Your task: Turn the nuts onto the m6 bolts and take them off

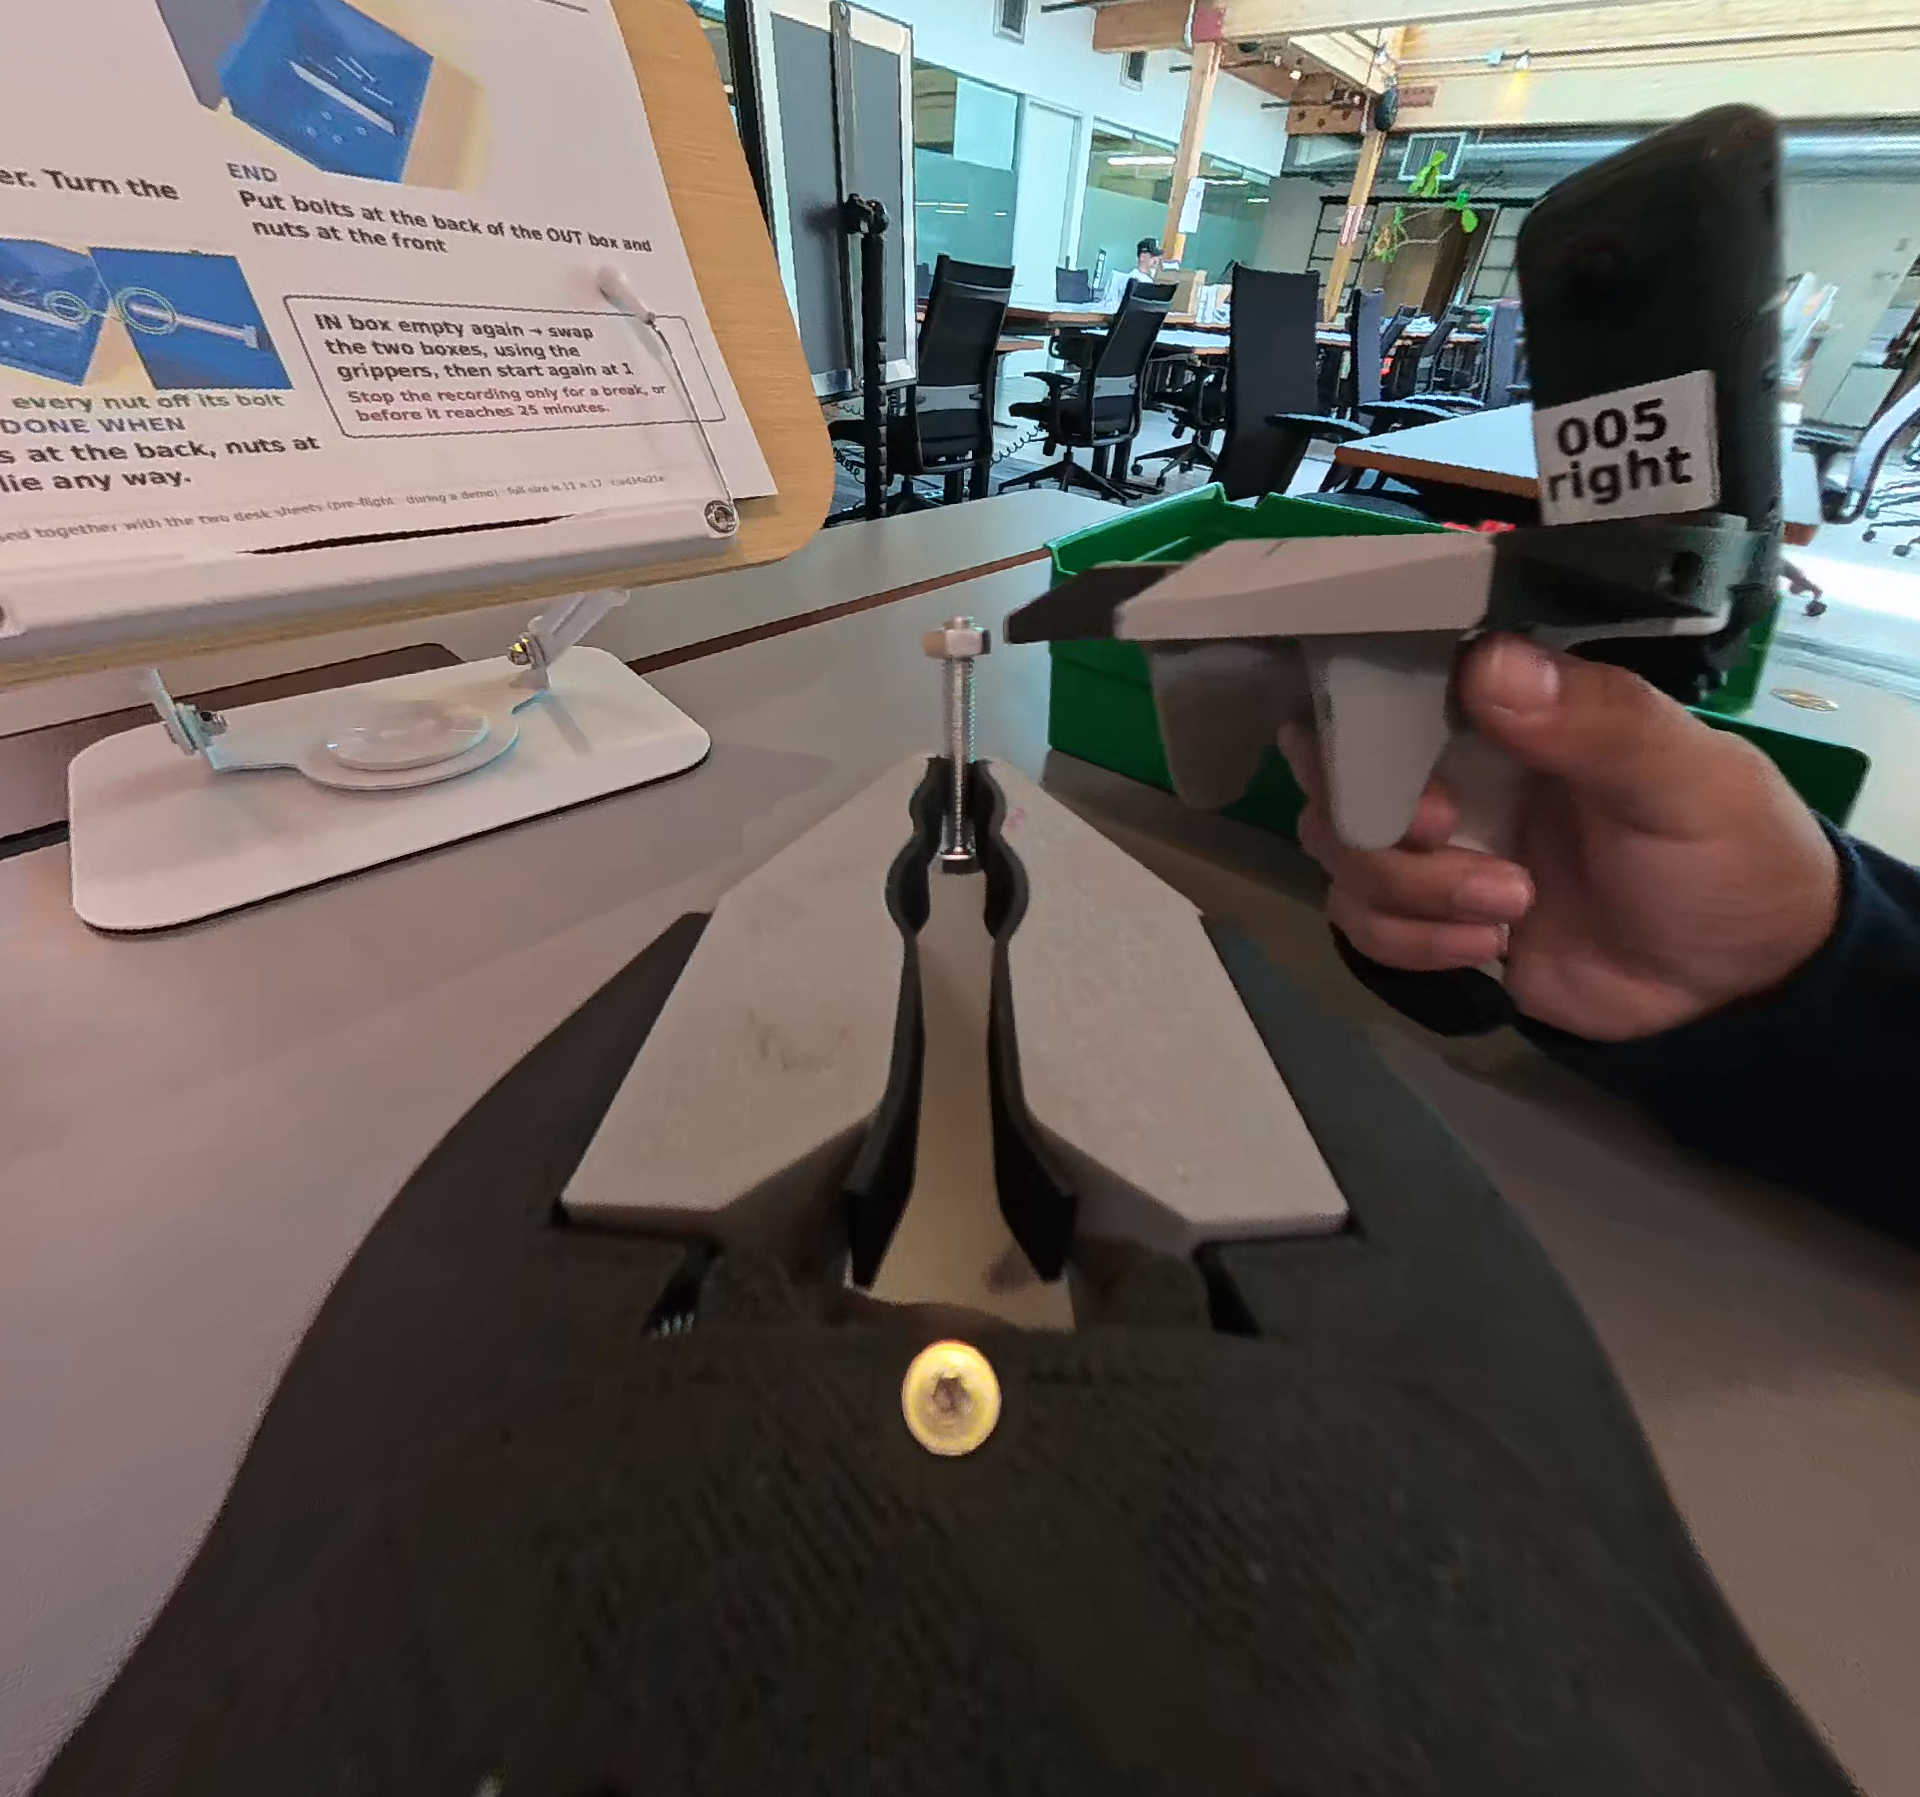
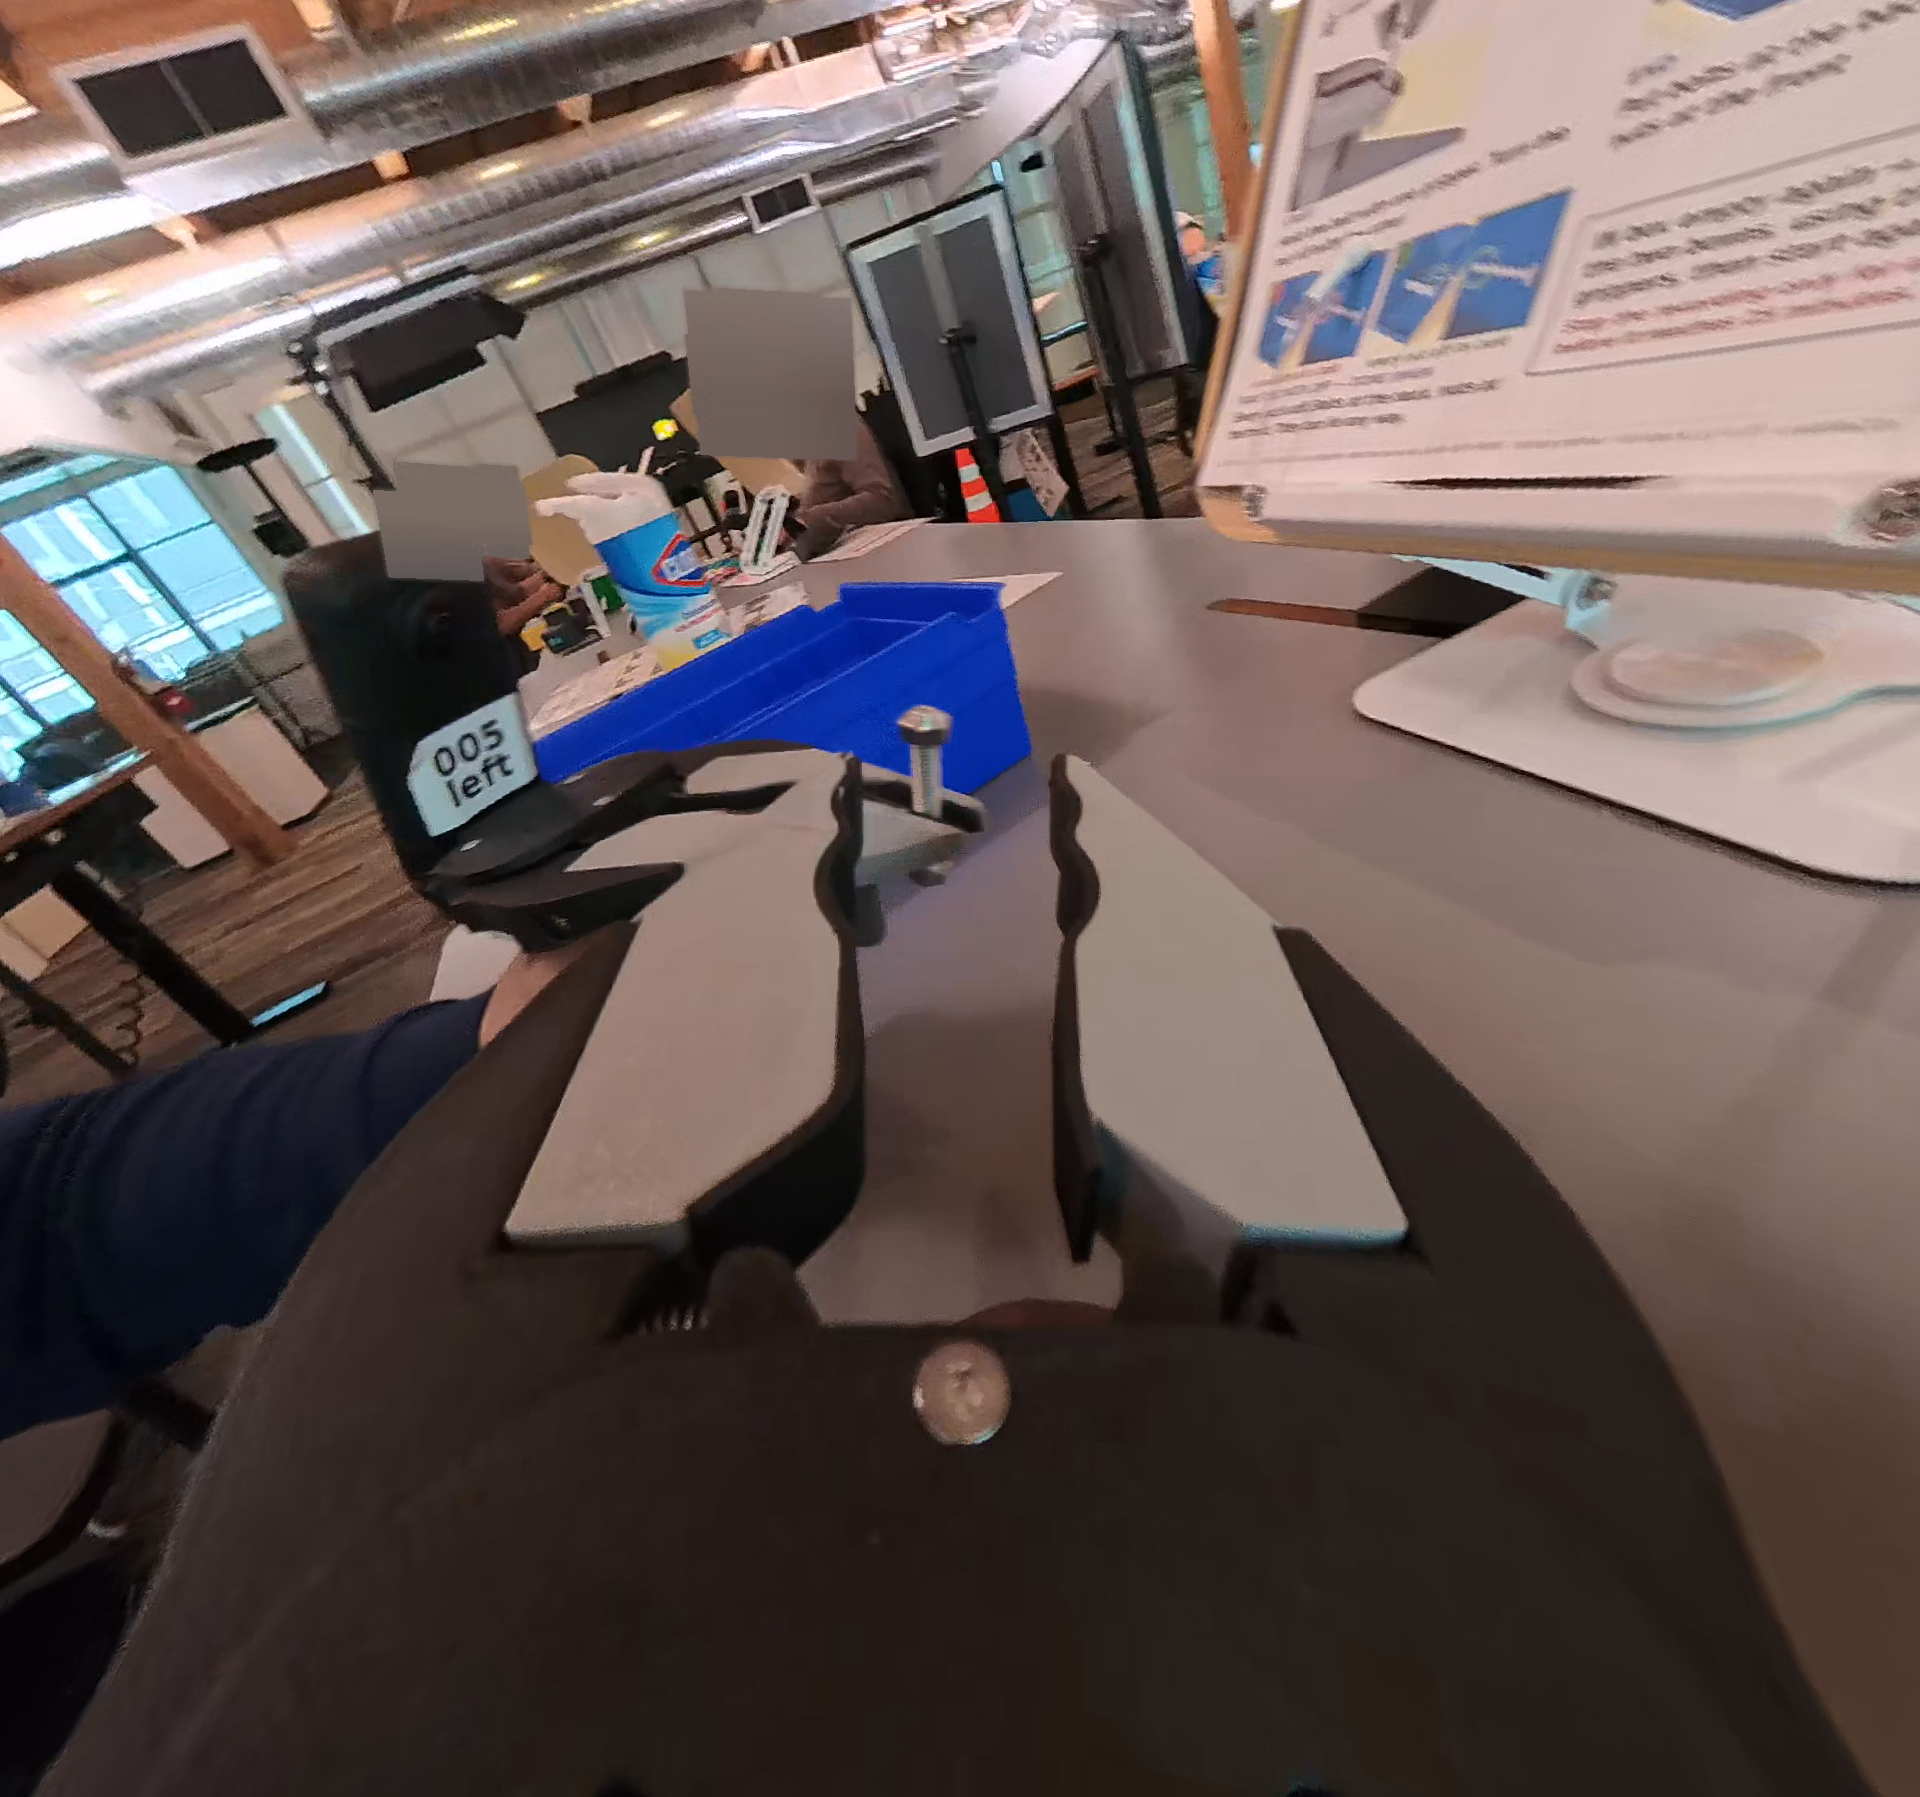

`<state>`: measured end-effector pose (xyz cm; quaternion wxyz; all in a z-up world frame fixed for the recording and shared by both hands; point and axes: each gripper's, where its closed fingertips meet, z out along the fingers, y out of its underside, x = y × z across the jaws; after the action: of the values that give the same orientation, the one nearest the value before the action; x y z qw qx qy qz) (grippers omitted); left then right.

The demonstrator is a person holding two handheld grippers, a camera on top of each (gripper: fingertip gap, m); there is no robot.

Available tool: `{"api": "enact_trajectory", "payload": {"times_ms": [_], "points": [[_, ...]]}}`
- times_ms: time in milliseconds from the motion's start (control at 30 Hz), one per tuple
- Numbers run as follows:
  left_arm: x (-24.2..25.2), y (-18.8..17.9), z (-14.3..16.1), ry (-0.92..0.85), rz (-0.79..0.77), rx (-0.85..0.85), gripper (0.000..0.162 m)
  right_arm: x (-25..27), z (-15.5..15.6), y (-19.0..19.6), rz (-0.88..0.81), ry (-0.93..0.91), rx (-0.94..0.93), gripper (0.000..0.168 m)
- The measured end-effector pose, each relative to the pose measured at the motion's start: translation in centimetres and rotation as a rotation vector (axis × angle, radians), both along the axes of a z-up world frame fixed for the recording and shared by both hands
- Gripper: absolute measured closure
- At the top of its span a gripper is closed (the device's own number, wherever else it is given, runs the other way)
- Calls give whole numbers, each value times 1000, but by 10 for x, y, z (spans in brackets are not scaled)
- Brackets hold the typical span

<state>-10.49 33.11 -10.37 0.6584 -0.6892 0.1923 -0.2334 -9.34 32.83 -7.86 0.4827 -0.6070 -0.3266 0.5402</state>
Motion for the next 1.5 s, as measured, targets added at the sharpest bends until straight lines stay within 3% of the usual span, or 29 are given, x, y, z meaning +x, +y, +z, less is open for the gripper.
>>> {"api": "enact_trajectory", "payload": {"times_ms": [167, 367, 567, 667, 833, 1067, 1233, 1333, 1500], "points": [[8, -2, -4, 29, -28, 0, 160, -17, -5, -21, 62, -58, 81, 133], [30, -13, -8, 61, -115, -4, 160, -24, -2, -32, 144, -10, 46, 116], [13, -5, -7, 57, -47, -9, 160, -6, 2, -10, 30, -18, 63, 129], [13, -6, -5, 53, -56, -3, 160, -9, -2, -16, 69, -47, 61, 134], [38, -18, -14, 113, -146, -8, 160, -25, -5, -36, 150, -53, 94, 120], [16, -8, -8, 79, -63, -8, 160, -7, 0, -13, 52, -38, 78, 128], [18, -10, -10, 80, -88, -19, 160, -12, -4, -22, 98, -64, 90, 136], [33, -16, -15, 129, -131, -12, 160, -24, -6, -35, 138, -65, 101, 125], [31, -14, -16, 131, -117, -13, 160, -18, -6, -27, 98, -80, 120, 127]]}}
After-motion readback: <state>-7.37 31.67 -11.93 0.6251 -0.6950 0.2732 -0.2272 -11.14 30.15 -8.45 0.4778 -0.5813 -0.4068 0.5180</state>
